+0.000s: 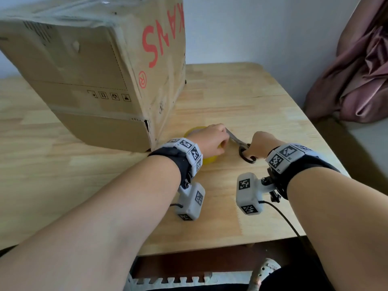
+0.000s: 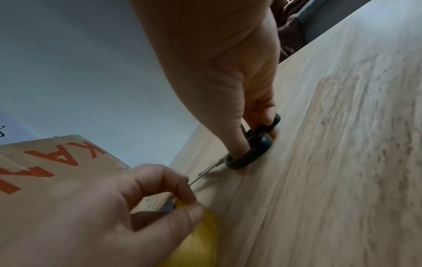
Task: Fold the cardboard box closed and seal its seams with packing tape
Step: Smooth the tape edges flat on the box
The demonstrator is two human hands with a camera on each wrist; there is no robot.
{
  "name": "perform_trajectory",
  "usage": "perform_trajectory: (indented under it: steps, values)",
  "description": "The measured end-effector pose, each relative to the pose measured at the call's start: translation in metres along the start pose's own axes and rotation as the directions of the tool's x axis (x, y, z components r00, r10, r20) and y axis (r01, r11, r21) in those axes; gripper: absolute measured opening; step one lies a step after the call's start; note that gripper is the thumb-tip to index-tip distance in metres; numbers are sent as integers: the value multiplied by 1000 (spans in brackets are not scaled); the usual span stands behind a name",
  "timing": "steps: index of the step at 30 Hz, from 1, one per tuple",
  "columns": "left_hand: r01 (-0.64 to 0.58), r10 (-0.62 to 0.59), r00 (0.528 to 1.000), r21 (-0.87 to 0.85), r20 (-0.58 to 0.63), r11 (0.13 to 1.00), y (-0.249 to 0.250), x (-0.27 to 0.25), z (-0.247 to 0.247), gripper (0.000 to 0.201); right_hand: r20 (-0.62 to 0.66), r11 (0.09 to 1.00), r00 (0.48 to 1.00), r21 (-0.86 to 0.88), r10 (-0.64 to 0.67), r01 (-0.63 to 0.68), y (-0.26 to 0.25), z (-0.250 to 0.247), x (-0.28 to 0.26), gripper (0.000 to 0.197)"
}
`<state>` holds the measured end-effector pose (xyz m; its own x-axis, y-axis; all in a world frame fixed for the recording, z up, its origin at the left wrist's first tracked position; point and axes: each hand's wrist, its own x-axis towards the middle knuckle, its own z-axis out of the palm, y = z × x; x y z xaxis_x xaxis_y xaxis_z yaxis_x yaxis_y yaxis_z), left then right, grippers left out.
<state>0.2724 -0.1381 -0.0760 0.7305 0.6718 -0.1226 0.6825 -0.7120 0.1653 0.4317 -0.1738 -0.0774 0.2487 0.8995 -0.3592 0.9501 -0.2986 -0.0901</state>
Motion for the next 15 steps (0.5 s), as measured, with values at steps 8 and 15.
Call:
perform_trajectory:
  steps: [8,15]
  values:
    - [86,-88,996,-71,-22,994,4,7,5,61,-117,999,993,32,9,-5,-3,4,6,29]
    - [38,-55,993,-154,-105,987,-3,-5,-11,66,-299,982,954,187,34,24,-3,-7,3,21]
